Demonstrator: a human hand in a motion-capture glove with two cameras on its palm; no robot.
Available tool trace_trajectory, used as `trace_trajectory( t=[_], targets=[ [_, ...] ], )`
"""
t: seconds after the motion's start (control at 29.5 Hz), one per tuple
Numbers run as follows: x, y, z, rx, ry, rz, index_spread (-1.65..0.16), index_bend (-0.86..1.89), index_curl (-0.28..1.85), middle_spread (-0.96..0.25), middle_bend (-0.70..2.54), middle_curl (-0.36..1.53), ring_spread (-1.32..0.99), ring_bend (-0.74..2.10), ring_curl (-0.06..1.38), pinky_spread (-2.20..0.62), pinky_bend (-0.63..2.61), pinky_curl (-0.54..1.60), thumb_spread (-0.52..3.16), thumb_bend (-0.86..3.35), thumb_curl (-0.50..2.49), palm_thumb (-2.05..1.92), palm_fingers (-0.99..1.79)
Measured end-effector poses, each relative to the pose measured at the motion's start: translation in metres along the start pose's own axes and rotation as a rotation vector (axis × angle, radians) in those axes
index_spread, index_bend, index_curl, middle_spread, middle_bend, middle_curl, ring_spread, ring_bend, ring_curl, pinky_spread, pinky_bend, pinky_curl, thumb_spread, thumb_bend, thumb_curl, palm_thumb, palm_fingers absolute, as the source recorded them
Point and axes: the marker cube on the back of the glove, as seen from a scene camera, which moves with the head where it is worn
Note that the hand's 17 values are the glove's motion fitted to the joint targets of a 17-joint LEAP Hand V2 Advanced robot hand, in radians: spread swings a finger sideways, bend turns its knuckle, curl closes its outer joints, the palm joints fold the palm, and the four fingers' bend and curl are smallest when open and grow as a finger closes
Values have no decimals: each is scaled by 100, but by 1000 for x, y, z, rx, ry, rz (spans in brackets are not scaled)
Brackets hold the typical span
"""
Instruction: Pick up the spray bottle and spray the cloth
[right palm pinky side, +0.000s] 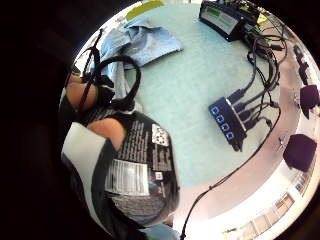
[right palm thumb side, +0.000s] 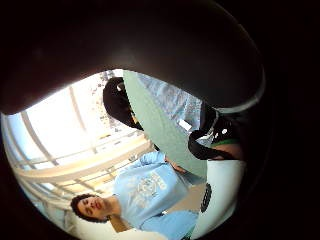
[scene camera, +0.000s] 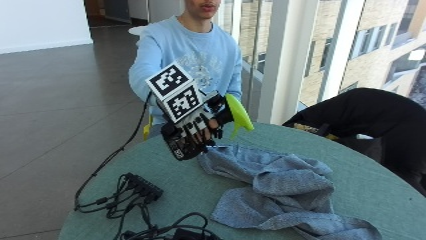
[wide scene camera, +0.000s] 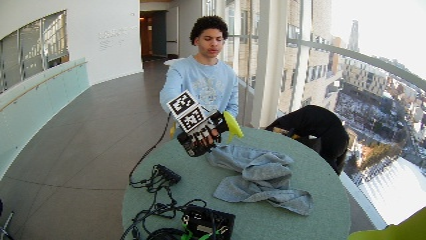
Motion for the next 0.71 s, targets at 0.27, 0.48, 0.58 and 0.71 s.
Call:
trace_trajectory(
  t=[0.27,0.48,0.58,0.71],
  targets=[
    [-2,0,2,-22,22,7,-28,7,19,-9,34,44,-10,48,36,14,35,37,99,-2,54,99,101],
    [-4,-1,1,-20,27,21,-28,8,19,-9,34,45,-10,48,37,14,34,37,100,-2,55,99,101],
    [-5,-2,2,-30,39,28,-28,7,19,-9,34,45,-10,48,37,14,34,37,100,-2,55,99,101],
    [-5,-2,3,-38,54,36,-28,7,18,-9,34,45,-10,48,37,14,34,37,100,-2,55,98,101]
  ],
)
